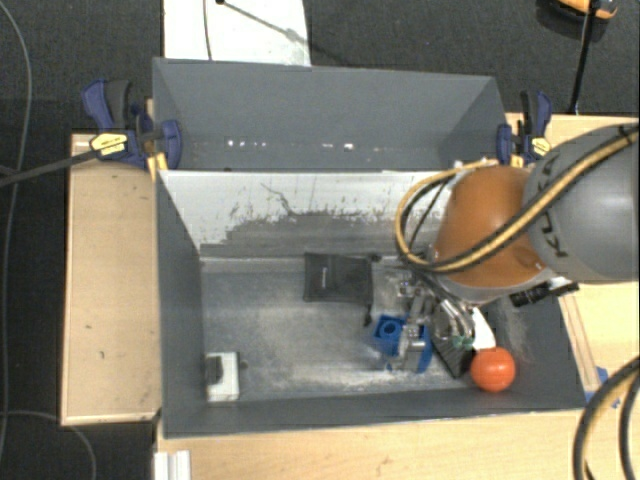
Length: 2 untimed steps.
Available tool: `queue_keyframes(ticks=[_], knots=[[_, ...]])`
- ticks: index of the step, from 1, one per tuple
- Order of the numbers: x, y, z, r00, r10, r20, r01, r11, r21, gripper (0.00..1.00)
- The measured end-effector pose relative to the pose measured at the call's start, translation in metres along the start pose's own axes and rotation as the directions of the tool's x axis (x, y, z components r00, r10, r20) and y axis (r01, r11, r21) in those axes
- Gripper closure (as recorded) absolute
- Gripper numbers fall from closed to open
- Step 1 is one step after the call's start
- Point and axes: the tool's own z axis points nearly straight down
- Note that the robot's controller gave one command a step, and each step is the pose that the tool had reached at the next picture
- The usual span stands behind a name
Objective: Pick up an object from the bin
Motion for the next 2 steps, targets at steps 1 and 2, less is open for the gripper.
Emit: queue_keyframes(ticks=[1,2], knots=[[-0.007,-0.004,0.032,0.999,0.033,-0.004,-0.033,0.999,0.0,0.0],[-0.004,-0.003,-0.02,0.999,0.033,0.002,-0.033,0.999,-0.001,1.0]])
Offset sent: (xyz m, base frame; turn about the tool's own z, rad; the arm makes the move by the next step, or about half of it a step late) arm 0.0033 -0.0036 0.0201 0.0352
